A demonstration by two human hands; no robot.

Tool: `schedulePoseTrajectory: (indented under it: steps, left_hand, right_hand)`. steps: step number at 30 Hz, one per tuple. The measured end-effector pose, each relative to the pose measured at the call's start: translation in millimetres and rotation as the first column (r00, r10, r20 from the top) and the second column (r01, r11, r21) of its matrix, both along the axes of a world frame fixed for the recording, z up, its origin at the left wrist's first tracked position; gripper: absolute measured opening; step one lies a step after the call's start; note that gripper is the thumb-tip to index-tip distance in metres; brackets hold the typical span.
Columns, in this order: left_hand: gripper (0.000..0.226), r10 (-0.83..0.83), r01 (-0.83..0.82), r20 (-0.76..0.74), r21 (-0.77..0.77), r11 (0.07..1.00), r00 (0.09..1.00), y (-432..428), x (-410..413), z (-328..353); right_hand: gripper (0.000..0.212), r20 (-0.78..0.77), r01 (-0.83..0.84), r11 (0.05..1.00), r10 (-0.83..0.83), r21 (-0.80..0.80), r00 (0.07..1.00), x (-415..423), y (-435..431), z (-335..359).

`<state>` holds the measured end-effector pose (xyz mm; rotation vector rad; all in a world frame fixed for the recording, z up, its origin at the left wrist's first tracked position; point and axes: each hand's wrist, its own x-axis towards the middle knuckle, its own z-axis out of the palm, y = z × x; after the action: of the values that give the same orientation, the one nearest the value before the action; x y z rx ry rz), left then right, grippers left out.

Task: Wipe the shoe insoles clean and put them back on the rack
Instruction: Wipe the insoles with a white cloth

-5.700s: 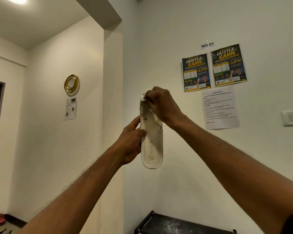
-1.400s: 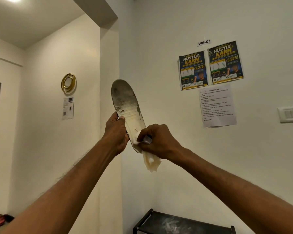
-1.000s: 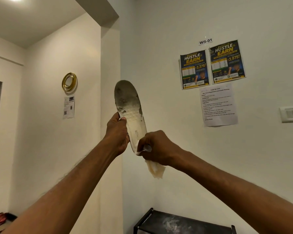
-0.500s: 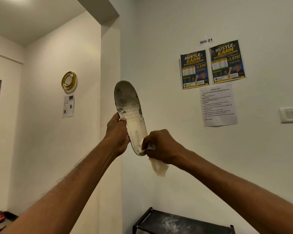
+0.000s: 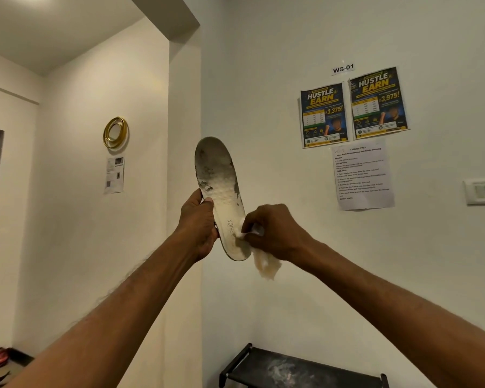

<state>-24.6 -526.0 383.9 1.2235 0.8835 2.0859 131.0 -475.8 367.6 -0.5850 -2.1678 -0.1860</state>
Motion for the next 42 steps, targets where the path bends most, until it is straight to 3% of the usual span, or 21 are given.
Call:
schedulePoseTrajectory:
  steps: [5,8,12,15,19,22,26,29,33,36,39,42]
  left_hand:
    - [0.034,0.001,-0.002,-0.028,-0.008,1.0,1.0,0,3,-2]
    - [0.036,0.007,-0.007,-0.021,-0.017,1.0,1.0,1,2,-3]
    - [0.035,0.006,-0.007,-0.037,-0.023,1.0,0.999,-2,3,-3]
    - [0.034,-0.002,0.001,-0.036,-0.032,0.999,0.999,-4,6,-3]
    - [0.034,-0.009,0.006,-0.068,-0.039,0.999,0.998,-7,6,-4]
    - [0.034,-0.023,0.021,-0.063,-0.039,0.999,0.998,-8,8,-4]
    - [0.035,-0.033,0.028,-0.087,-0.053,0.998,0.996,-8,10,-4]
    - [0.034,-0.051,0.045,-0.106,-0.058,0.997,0.993,-10,14,-4]
    - [0.034,-0.069,0.059,-0.162,-0.065,0.996,0.984,-14,16,-5]
    - [0.034,-0.088,0.078,-0.16,-0.071,0.994,0.983,-13,15,-6]
    - [0.037,-0.108,0.095,-0.192,-0.076,0.993,0.975,-13,15,-6]
    - [0.039,-0.137,0.123,-0.204,-0.079,0.989,0.969,-12,16,-6]
  right_hand:
    - [0.017,0.071,0.035,0.999,-0.036,0.013,0.997,-3,-1,6]
    - [0.016,-0.046,0.015,1.0,-0.014,0.02,0.999,0,3,14]
    - [0.014,0.007,0.012,0.999,-0.012,0.037,1.0,-2,3,16]
    - [0.011,-0.126,0.01,0.998,-0.003,0.054,0.992,1,6,23]
    - [0.014,-0.037,0.019,0.999,-0.018,0.045,0.999,-3,5,23]
    - [0.012,-0.142,0.039,0.998,-0.031,0.053,0.989,2,8,29]
    - [0.015,-0.045,0.033,0.998,-0.031,0.058,0.999,1,6,30]
    - [0.014,-0.129,0.041,0.997,-0.032,0.071,0.991,3,7,36]
    - [0.014,-0.037,0.051,0.994,-0.047,0.094,0.998,-1,6,37]
    - [0.013,-0.133,0.053,0.994,-0.039,0.1,0.99,4,8,44]
    - [0.012,-0.052,0.054,0.989,-0.047,0.136,0.998,3,4,44]
    - [0.012,-0.137,0.071,0.987,-0.052,0.143,0.989,6,6,51]
